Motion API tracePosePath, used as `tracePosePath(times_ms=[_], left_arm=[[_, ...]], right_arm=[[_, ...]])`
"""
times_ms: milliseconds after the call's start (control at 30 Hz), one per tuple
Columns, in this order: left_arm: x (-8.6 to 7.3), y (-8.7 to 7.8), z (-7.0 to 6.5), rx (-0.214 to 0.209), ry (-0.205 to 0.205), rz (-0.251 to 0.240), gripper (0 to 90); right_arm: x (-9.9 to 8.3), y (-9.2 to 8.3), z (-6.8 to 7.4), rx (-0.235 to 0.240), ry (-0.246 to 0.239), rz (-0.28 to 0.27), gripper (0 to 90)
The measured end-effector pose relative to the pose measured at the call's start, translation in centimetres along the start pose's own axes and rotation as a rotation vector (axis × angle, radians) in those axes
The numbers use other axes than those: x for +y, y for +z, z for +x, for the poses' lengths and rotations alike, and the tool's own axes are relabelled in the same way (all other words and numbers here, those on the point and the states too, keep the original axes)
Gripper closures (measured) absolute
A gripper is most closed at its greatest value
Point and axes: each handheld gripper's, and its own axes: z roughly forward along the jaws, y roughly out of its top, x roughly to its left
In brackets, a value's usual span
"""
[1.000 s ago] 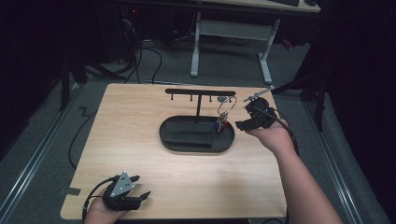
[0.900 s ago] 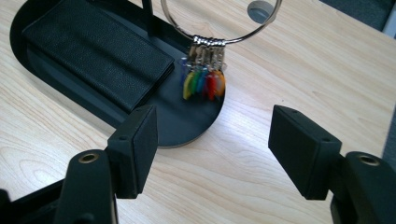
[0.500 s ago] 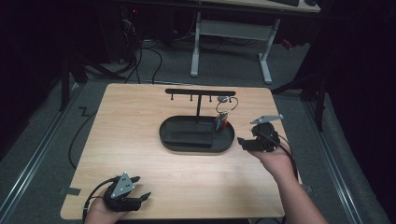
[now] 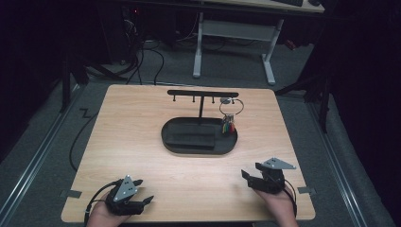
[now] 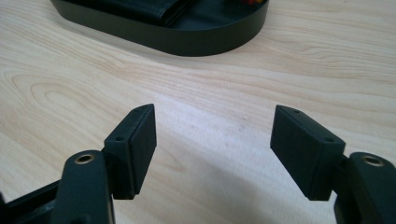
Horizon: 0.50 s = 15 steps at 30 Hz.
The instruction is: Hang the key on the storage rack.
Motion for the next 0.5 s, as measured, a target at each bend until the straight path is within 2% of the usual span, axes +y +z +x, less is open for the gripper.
tracePosePath(times_ms=[67,100,167,300,500], left_arm=[[0.0,0.1,-0.1,-0.002,0.004,0.007,30.8],[0.0,0.1,-0.1,-0.004,0.006,0.007,30.8],[0.0,0.1,-0.3,-0.007,0.002,0.003,30.8],[-0.1,0.0,-0.5,0.001,0.007,0.012,30.8],[-0.3,-0.5,-0.7,0.017,0.018,0.013,30.9]], right_arm=[[-1.2,-0.6,0.5,-0.041,-0.013,-0.057,30.5],[-2.0,-1.0,0.8,-0.046,-0.012,-0.091,30.1],[-2.5,-1.4,1.3,0.005,0.012,-0.077,25.9],[-2.9,-1.0,1.9,0.006,-0.045,-0.041,26.1],[-2.5,-0.2,2.2,0.019,-0.060,-0.037,26.0]])
